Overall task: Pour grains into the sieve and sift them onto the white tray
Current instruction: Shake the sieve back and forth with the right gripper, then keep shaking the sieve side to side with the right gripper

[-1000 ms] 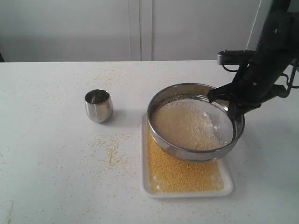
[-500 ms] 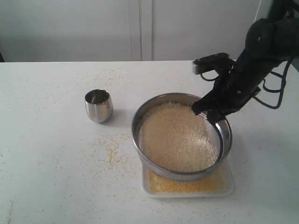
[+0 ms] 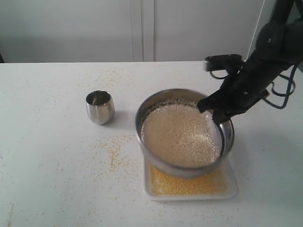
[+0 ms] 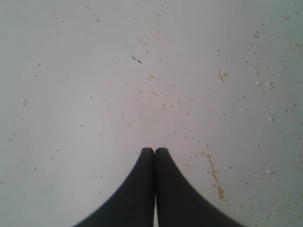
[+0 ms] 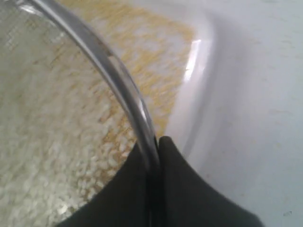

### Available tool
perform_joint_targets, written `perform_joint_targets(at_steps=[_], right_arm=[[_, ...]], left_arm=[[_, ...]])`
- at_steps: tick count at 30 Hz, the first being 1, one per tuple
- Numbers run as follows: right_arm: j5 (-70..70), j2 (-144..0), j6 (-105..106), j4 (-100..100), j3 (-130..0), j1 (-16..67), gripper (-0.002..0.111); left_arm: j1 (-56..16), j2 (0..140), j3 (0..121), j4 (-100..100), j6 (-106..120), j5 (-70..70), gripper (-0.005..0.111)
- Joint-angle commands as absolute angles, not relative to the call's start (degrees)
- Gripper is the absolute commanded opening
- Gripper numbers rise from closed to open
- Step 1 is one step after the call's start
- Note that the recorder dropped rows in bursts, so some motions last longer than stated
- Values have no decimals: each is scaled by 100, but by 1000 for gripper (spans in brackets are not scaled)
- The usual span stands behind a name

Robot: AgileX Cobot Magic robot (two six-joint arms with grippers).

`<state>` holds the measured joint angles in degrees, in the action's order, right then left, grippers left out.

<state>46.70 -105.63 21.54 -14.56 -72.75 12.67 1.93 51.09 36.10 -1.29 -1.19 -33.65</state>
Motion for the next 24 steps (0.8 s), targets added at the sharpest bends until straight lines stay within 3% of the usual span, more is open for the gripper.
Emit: perform_joint_targets(at_steps=[1,3,7,8,11,12,16,17,20,21,24], right_arm=[[4206,-10511,-294,-727,-7265,1133,0],[4058,-10522,-459,-907,-7231,1094,0],[5040,-10553,3726,-2231,-7231,1371,0],[4922,-10553,3466,-2048,-7231,1348,0],[3998,-10542,-306,-1284,-7185,1057,0],[3948,-10542,-170,-1424,-7168,1044,0],[5080,-10526,4029,-2304,-7159,1355,0],[4976,-10512,3739,-2079,-7143,1335,0],[3960,-10497,-46,-1458,-7129,1011,0],[3935,-10497,-100,-1586,-7119,992,0],[4925,-10497,2925,-2306,-7145,1288,0]], left_arm=[[208,5064,3572,-94,-126,-3420,0],[208,5064,3572,-94,-126,-3435,0],[208,5064,3572,-94,-126,-3422,0],[208,5064,3572,-94,-126,-3422,0],[208,5064,3572,-94,-126,-3422,0],[208,5064,3572,-94,-126,-3422,0],[208,5064,3572,-94,-126,-3422,0],[208,5064,3572,-94,-126,-3422,0],[208,5064,3572,-94,-126,-3422,0],[208,5064,3572,-94,-126,-3422,0],[208,5064,3572,-94,-126,-3422,0]])
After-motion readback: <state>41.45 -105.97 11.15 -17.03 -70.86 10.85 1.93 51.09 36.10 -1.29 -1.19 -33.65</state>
